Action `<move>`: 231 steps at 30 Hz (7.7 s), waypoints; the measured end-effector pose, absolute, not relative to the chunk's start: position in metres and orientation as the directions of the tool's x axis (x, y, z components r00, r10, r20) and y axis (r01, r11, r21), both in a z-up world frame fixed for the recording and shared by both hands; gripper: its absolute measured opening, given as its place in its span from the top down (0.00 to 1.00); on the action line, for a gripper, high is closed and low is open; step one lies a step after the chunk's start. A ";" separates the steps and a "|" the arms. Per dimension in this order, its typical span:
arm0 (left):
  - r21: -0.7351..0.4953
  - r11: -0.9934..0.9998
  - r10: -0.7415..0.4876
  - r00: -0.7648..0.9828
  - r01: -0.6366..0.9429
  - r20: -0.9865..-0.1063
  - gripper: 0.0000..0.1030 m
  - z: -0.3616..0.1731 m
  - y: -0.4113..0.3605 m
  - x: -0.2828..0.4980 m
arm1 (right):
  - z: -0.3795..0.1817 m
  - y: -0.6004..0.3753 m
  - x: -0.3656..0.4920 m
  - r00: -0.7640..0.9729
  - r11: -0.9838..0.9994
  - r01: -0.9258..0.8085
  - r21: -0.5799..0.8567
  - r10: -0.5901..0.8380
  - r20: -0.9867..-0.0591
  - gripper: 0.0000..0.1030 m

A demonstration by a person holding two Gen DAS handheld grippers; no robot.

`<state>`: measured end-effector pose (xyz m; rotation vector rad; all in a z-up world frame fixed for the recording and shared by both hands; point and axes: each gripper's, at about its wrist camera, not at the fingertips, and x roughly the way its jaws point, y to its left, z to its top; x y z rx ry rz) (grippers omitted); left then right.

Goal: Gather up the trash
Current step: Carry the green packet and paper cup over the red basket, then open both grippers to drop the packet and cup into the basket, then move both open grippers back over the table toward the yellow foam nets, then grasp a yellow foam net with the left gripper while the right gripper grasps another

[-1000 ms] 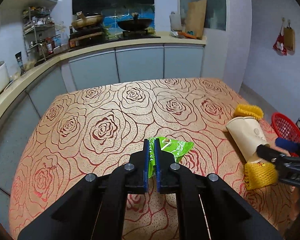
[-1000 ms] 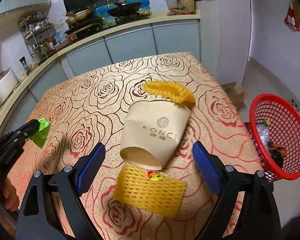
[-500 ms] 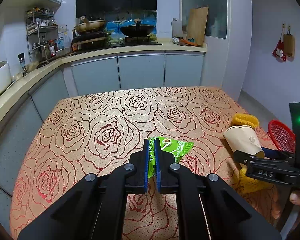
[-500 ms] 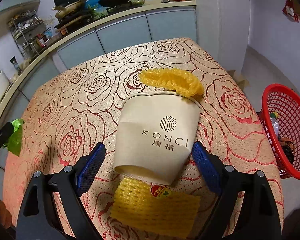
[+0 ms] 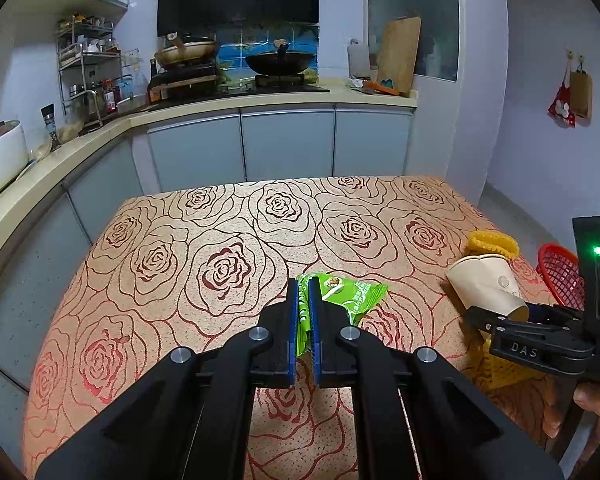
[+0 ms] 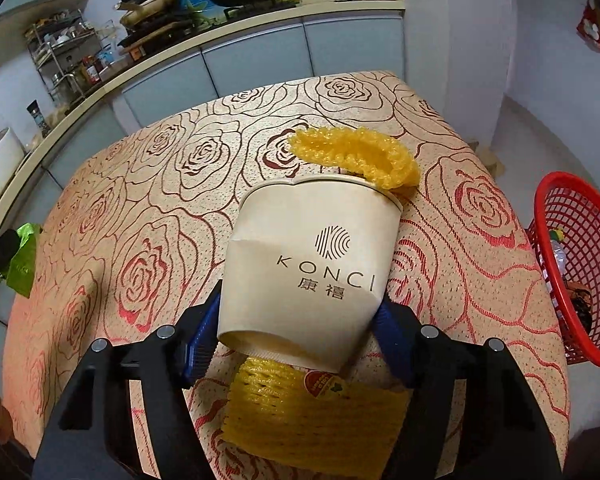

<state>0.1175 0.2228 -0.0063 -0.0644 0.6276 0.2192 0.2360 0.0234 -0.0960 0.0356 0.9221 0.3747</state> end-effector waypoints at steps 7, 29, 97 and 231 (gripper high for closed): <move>0.004 0.973 0.191 0.793 -0.231 -0.578 0.95 -0.002 0.224 0.113 | -0.077 0.019 0.217 0.575 0.921 -0.337 0.198 0.367 -0.731 0.36; 0.024 0.985 0.157 0.841 -0.169 -0.518 0.95 0.034 0.192 0.105 | -0.007 -0.035 0.175 0.694 0.913 -0.344 0.222 0.406 -0.595 0.36; -0.026 0.907 -0.332 0.677 0.420 -0.657 0.62 -0.028 -0.117 0.264 | -0.078 -0.250 0.235 0.712 0.990 0.035 0.135 0.070 -0.699 0.36; -0.020 0.997 0.044 0.786 -0.072 -0.617 1.00 -0.022 0.173 0.123 | -0.085 0.031 0.288 0.595 0.926 -0.369 0.080 0.302 -0.745 0.20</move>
